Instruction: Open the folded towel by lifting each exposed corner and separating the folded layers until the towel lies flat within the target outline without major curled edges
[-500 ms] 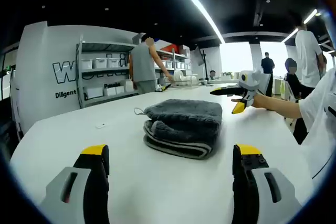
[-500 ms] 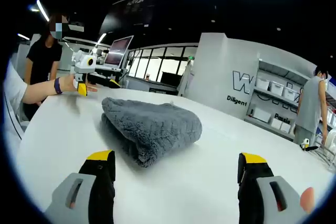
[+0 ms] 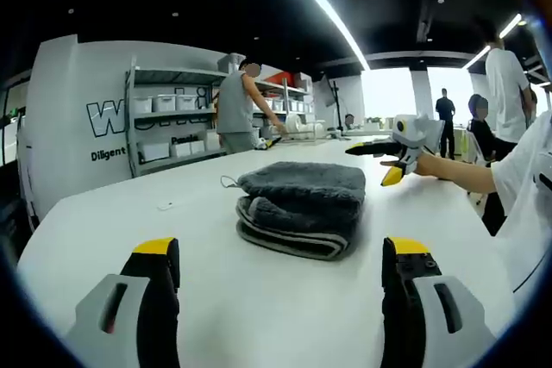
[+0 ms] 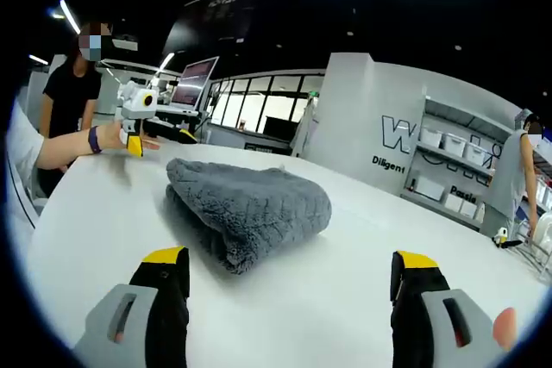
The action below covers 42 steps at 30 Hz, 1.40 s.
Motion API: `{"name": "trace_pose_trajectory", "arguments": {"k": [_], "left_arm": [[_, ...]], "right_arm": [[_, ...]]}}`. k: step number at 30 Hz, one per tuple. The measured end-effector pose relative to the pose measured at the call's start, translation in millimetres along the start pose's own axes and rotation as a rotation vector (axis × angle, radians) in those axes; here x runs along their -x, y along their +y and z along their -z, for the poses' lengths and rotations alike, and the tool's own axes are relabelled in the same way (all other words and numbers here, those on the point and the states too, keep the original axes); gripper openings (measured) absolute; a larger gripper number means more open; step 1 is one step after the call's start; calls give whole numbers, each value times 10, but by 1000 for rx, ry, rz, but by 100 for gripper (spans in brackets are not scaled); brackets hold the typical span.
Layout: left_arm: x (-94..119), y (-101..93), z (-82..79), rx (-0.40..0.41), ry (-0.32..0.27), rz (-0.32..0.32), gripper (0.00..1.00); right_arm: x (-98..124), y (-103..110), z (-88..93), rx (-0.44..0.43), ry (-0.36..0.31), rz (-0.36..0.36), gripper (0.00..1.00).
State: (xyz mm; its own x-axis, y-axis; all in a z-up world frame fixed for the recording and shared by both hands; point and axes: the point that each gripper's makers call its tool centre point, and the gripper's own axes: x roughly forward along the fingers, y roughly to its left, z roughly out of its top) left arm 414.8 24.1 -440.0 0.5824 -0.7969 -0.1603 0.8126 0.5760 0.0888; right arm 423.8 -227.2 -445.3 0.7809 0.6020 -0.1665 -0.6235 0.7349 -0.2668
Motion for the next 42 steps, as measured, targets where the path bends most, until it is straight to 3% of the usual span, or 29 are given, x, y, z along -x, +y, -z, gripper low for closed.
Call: {"name": "trace_pose_trajectory", "arguments": {"k": [9,12,17,22,28,36,42], "left_arm": [[-19,-74,31,-3,9,-8,96],[-22,85,37,1,11,-10,96],[-4,144,69,-7,23,-12,96],[22,222,68,-12,24,-22,96],[31,323,37,-16,17,-21,96],[45,486,-4,-16,15,-29,96],[43,506,-19,-15,13,-30,96]], "right_arm": [[14,48,-49,11,-15,2,100],[20,100,-128,32,-38,-4,100],[-14,93,-209,53,-49,-13,100],[-105,143,-214,84,-11,-16,99],[-327,399,-280,207,33,-34,99],[-679,853,-485,350,34,-77,99],[-829,933,-548,429,49,-64,98]]}}
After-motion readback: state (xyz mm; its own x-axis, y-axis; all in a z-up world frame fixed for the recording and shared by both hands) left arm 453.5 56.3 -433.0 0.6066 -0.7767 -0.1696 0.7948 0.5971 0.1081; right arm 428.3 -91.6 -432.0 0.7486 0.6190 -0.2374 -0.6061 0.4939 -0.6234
